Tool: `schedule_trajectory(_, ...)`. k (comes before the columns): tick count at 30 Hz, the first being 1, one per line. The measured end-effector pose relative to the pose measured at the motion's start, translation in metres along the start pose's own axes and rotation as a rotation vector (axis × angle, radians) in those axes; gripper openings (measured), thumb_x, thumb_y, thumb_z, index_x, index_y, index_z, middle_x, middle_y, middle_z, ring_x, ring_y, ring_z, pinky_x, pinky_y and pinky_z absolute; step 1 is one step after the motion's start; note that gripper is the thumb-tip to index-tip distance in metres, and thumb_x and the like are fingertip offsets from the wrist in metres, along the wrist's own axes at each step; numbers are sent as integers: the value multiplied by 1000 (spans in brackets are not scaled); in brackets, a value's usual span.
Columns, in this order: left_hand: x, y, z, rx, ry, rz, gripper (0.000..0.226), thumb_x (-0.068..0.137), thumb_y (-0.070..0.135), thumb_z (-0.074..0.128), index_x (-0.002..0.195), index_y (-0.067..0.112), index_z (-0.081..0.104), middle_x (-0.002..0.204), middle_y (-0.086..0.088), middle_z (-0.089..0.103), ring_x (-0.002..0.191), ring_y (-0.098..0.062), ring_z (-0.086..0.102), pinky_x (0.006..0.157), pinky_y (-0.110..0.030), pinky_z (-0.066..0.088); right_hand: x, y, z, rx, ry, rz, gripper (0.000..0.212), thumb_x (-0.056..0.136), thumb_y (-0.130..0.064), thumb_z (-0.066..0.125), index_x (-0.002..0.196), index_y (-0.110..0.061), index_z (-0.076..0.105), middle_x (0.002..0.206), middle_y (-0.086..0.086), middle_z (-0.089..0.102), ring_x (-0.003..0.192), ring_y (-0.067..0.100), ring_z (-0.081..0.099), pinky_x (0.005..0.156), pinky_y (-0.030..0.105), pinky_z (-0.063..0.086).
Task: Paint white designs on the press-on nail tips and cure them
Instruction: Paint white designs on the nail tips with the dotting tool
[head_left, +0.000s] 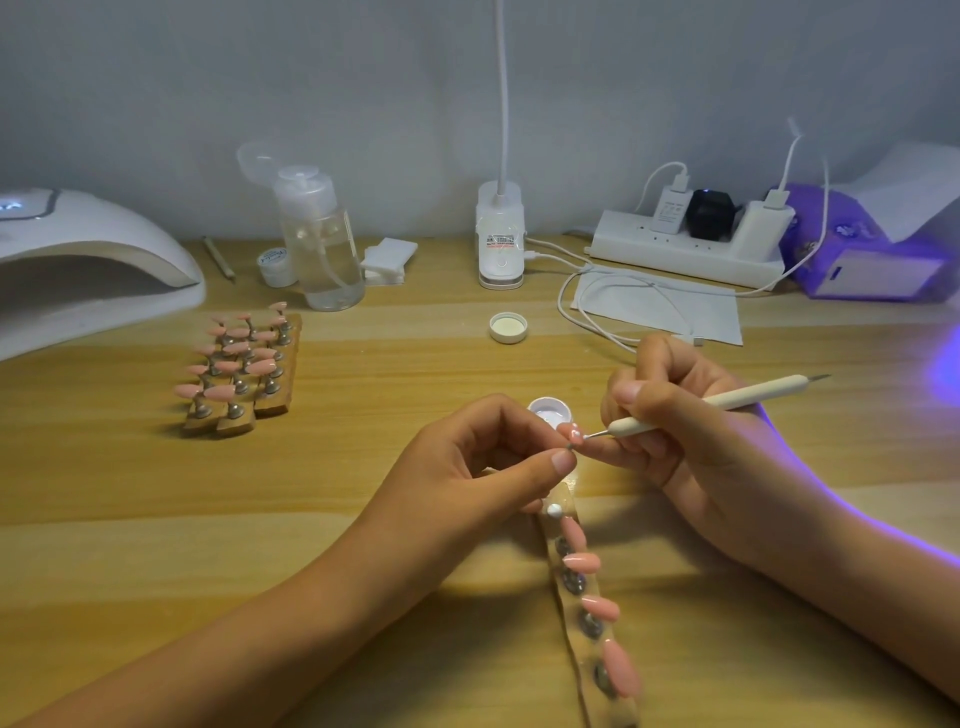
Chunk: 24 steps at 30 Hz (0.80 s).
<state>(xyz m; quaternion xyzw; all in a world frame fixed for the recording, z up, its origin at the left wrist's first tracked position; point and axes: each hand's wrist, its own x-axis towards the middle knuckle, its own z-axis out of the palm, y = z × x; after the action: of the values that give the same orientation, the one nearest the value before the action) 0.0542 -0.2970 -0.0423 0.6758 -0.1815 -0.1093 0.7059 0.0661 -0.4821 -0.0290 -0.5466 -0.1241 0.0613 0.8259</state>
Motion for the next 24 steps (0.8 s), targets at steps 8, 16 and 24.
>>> schedule_trajectory(8,0,0,0,1,1,5,2,78,20,70,79,21,69,75,5,66,69,-9,58,63,-19,49,0,-1,3,-17,30,5,29,76,-4,56,53,-19,47,50,-2,41,50,8,41,62,27,56)
schedule_trajectory(16,1,0,0,6,6,6,2,78,20,70,79,19,68,74,6,66,68,-9,58,63,-19,49,0,0,2,-14,20,15,31,74,-4,64,53,-21,48,51,-4,42,51,6,44,64,28,57)
schedule_trajectory(24,0,1,0,10,11,-9,3,77,22,70,78,24,69,74,5,66,70,-9,58,64,-18,49,0,1,1,-27,5,8,31,77,-4,59,54,-21,49,53,-4,44,51,6,45,66,29,57)
